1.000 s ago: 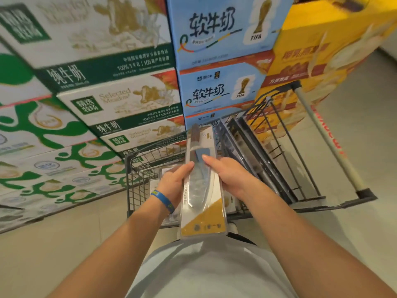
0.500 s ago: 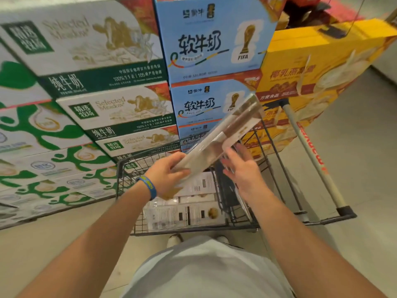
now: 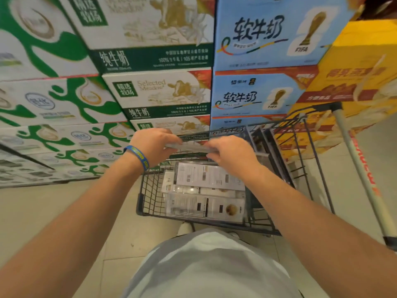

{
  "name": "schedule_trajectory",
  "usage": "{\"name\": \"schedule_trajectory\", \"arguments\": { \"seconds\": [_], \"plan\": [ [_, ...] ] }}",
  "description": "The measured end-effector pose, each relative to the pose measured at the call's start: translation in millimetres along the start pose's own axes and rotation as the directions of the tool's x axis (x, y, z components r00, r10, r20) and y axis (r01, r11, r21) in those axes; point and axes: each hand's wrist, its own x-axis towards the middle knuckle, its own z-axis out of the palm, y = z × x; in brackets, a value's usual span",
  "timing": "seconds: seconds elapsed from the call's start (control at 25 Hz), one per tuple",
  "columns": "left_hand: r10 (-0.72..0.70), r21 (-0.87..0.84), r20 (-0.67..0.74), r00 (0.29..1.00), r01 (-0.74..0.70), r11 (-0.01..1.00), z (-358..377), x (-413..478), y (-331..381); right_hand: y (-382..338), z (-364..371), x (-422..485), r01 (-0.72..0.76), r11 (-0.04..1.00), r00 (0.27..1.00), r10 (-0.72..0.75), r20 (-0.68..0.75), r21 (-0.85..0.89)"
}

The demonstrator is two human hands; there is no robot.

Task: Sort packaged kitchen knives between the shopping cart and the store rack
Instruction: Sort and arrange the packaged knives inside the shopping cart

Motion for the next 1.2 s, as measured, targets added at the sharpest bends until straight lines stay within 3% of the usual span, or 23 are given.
{"name": "schedule_trajectory", "arguments": {
  "seconds": [0.12,0.24,0.32,0.4,0.52,0.64,0.76,0.88,0.96,1.04,1.12,1.2],
  "plan": [
    [-0.239,-0.023,0.083,0.968,0.241,0.970,25,-30,-22,-21,29,17,0.012,1.000,1.000,-0.012,-0.013,-0.020],
    [-0.550,0.069,0.240,0.800,0.551,0.832,63,-61,-46,-40,71,39,0.044,0.994,0.992,-0.032,0.121,-0.098],
    [-0.620,-0.003,0.219,0.753,0.636,0.771,89,-83,-53,-31,94,54,0.008,0.996,0.974,0.013,0.226,-0.093],
    [-0.614,-0.176,0.194,0.765,0.643,0.746,121,-102,-50,-8,116,78,-0.095,0.991,0.945,0.120,0.304,-0.098],
    [-0.480,-0.279,0.472,0.739,0.642,0.714,175,-117,-28,25,149,121,-0.197,0.960,0.866,0.266,0.423,-0.199],
    [-0.290,-0.248,0.736,0.611,0.643,0.725,230,-110,-8,41,193,160,-0.234,0.951,0.843,0.302,0.445,-0.201],
    [-0.246,-0.151,0.874,0.419,0.715,0.682,271,-103,-3,51,242,182,-0.216,0.955,0.857,0.285,0.428,-0.204],
    [-0.191,-0.202,0.928,0.320,0.863,0.462,300,-90,-16,61,288,194,-0.221,0.918,0.857,0.343,0.384,-0.328],
    [-0.247,-0.221,0.916,0.316,0.911,0.348,315,-81,-33,70,315,189,-0.324,0.867,0.844,0.446,0.299,-0.379],
    [-0.360,-0.225,0.886,0.292,0.950,0.218,334,-72,-51,84,336,184,-0.526,0.794,0.792,0.588,0.164,-0.306],
    [-0.470,-0.218,0.853,0.226,0.973,0.072,352,-66,-66,97,352,172,-0.704,0.707,0.706,0.707,0.045,-0.062],
    [-0.573,-0.174,0.798,0.185,0.982,0.075,367,-61,-75,95,368,159,-0.739,0.620,0.643,0.766,0.001,0.264]
  ]
}}
